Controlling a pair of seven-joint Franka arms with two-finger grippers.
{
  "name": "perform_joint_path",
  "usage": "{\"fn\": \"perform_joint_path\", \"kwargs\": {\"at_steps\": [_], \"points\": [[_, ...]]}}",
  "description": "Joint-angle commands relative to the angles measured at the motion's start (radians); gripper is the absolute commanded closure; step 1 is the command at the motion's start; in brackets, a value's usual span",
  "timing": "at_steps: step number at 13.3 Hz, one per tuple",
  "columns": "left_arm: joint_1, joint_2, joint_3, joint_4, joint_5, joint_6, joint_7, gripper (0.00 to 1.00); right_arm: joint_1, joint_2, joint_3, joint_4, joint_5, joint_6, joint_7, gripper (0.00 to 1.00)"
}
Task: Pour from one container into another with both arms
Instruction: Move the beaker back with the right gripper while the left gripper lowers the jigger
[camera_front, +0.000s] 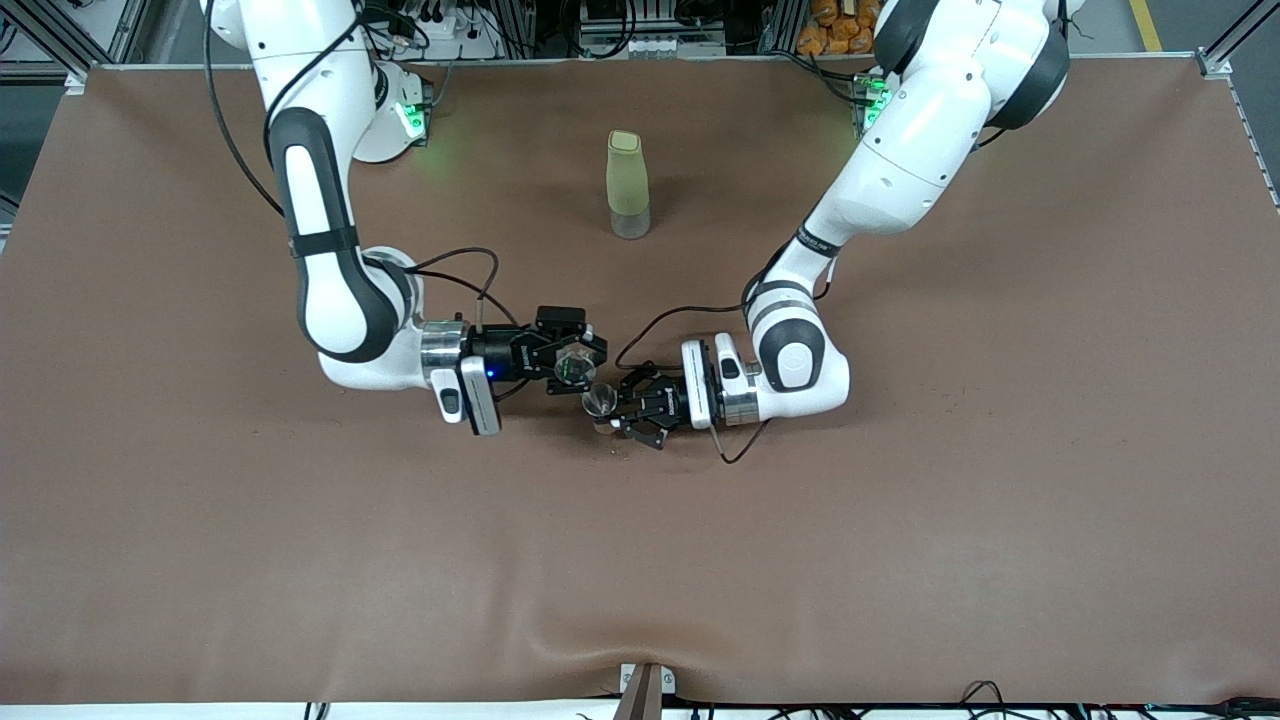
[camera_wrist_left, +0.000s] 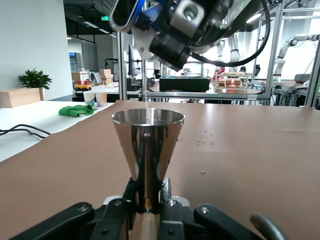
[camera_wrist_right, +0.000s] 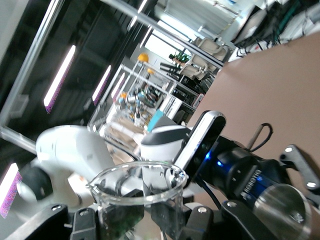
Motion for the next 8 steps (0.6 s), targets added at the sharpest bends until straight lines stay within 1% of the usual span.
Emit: {"fn": "perform_joint_path", "kwargs": {"at_steps": [1, 3, 5, 6, 8], "points": [[0.055, -0.015, -0.004, -0.011, 0.057, -0.006, 0.007, 1.00, -0.031, -0.016, -0.062, 0.005, -0.082, -0.113, -0.154, 1.00], [0.112, -0.015, -0.004, -0.019, 0.137, -0.055, 0.007, 1.00, -0.046, -0.016, -0.111, 0.016, -0.148, -0.182, -0.257, 1.00], [0.181, -0.013, -0.004, -0.039, 0.220, -0.135, 0.007, 1.00, -0.063, -0.016, -0.157, 0.021, -0.194, -0.200, -0.407, 1.00], [0.219, -0.013, -0.004, -0.043, 0.272, -0.168, 0.007, 1.00, -0.075, -0.014, -0.171, 0.021, -0.208, -0.218, -0.484, 1.00], [0.300, -0.012, -0.004, -0.045, 0.395, -0.250, 0.004, 1.00, -0.115, -0.014, -0.179, 0.021, -0.247, -0.241, -0.624, 1.00]]}}
